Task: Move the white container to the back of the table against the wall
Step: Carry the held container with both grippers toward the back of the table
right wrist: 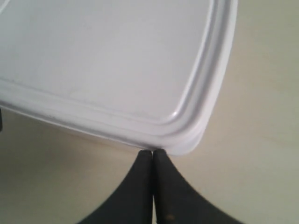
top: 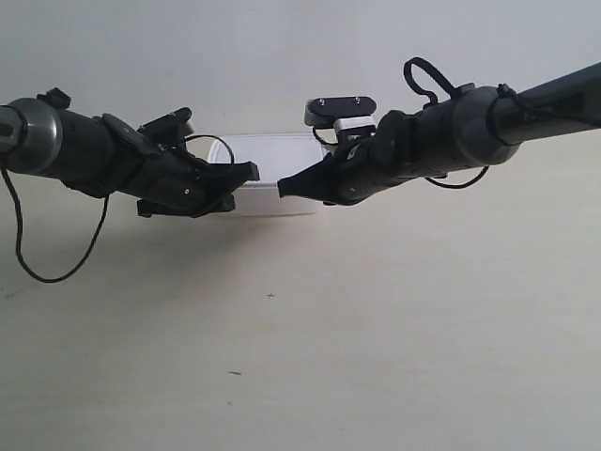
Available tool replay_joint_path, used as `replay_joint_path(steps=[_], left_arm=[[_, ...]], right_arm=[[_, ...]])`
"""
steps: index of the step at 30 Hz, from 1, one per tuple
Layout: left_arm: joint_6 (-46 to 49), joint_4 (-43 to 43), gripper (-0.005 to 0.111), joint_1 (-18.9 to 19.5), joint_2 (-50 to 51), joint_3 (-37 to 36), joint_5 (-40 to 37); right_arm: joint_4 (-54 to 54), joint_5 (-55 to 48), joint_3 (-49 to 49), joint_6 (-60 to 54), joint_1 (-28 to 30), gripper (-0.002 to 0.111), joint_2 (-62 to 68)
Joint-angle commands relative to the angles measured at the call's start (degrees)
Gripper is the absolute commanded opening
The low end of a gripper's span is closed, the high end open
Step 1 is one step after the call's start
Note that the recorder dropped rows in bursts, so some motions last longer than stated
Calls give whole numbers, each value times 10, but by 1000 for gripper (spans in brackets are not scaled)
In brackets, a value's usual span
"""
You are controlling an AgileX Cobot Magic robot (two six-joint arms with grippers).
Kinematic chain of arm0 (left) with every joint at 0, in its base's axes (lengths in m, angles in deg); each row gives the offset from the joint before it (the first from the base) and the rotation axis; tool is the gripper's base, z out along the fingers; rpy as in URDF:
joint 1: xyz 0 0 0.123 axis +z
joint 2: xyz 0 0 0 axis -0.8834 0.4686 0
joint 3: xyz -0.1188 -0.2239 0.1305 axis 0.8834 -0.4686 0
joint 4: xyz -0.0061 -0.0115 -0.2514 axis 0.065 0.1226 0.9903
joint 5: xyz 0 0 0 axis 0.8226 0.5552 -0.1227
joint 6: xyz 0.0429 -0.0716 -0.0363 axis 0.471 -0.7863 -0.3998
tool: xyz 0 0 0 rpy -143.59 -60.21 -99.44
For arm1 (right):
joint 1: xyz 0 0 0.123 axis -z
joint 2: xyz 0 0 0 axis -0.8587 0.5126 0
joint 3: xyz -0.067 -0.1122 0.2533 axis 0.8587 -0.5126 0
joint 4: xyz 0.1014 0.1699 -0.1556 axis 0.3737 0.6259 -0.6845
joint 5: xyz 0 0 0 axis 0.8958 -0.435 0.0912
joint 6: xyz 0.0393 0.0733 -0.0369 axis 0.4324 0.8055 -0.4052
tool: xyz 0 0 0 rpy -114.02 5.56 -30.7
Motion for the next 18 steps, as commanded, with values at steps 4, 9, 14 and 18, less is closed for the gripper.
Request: replay_joint_path(steps=[4,9,14,18], left_arm=[[4,2,0,2,13,6,0],[16,2,0,2,20,21,5],[17,2,0,2,28,44,6],[17,2,0,3,37,58,6]], right_arm=[[-8,-17,45,-13,3,0,25],[-8,-30,66,-13,3,0,43],[-17,-15,68,-15,3,0,43],[-18,-15,68,-15,3,0,51]])
